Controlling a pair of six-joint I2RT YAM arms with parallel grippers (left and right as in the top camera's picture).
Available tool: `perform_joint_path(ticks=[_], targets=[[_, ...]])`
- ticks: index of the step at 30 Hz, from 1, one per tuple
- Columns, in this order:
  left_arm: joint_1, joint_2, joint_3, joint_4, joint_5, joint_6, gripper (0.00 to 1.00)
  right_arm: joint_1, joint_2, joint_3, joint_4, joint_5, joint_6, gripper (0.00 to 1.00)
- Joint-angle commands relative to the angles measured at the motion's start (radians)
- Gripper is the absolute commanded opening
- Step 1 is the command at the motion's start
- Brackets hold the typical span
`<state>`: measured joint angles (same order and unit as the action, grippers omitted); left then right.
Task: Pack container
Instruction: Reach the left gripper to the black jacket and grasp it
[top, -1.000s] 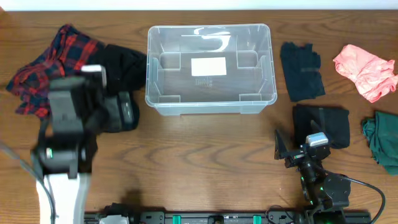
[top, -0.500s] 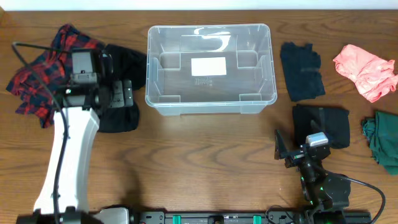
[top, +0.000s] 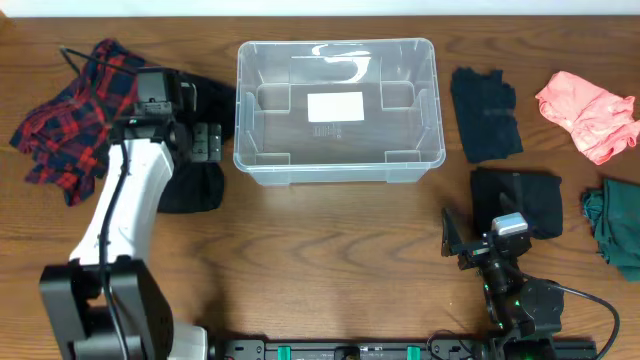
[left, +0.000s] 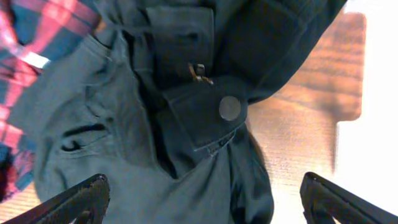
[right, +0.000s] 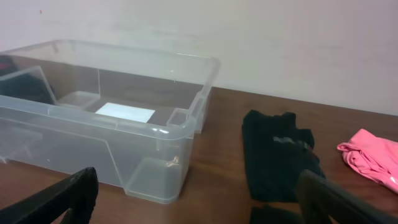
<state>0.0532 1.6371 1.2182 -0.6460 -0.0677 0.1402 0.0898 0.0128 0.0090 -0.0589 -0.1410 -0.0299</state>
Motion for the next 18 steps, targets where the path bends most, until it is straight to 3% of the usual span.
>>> perform_joint_path(ticks=[1, 18], targets=[[0.024, 0.048, 0.009, 0.001, -0.015, 0.032, 0.98, -0.014, -0.006, -0.003, -0.002, 0.003, 0.014, 0.99], [0.052, 0.260, 0.009, 0.085, 0.041, 0.122, 0.98, -0.014, -0.006, -0.003, -0.002, 0.002, 0.014, 0.99]])
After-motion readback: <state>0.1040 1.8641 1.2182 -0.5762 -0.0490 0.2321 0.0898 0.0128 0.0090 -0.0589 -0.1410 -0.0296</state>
